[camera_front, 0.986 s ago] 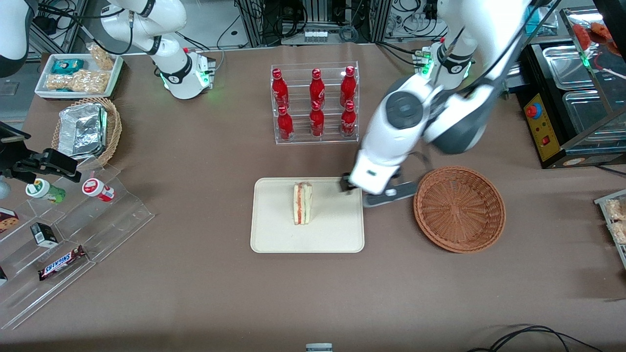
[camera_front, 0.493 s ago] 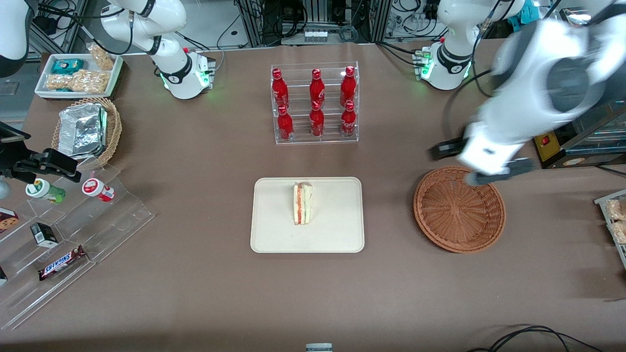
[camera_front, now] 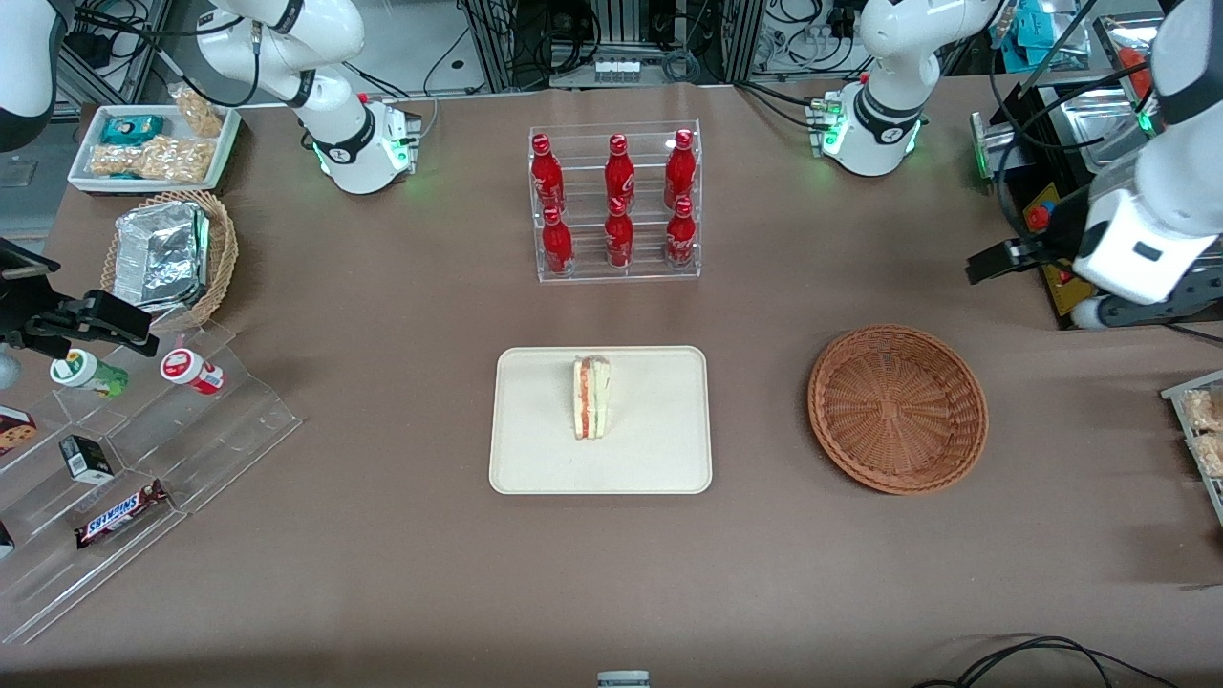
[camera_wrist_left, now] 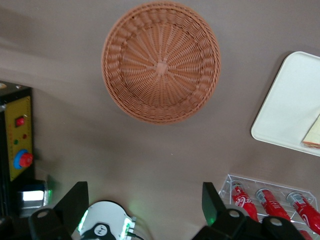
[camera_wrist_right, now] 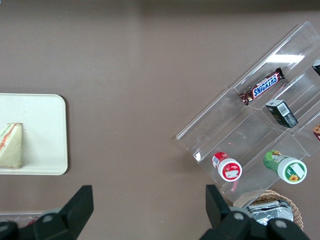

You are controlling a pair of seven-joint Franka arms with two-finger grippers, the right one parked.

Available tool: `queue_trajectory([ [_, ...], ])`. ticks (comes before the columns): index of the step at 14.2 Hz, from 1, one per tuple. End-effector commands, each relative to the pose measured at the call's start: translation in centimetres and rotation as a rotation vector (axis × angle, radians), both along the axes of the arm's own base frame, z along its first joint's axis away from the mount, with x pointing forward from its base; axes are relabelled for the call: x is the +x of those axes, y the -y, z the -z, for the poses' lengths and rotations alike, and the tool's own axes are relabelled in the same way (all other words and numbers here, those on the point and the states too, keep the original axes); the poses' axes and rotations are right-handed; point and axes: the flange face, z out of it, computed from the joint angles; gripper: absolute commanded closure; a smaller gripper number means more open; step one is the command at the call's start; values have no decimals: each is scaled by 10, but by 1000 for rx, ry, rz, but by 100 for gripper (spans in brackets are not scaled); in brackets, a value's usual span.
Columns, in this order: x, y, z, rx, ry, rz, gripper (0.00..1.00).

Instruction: Place sandwich from basket to tray

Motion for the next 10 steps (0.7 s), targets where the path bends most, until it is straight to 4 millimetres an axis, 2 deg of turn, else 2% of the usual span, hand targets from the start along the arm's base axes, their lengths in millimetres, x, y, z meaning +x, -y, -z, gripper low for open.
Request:
queue_trajectory([
  [1, -12, -27, -26, -12, 11, 60, 0],
  [4, -12, -23, -33, -22, 31, 84, 0],
  [5, -12, -21, -42, -19, 48, 94, 0],
  [8, -18, 14, -49, 38, 57, 181, 0],
  [10, -29, 11, -46, 79, -17, 159, 0],
])
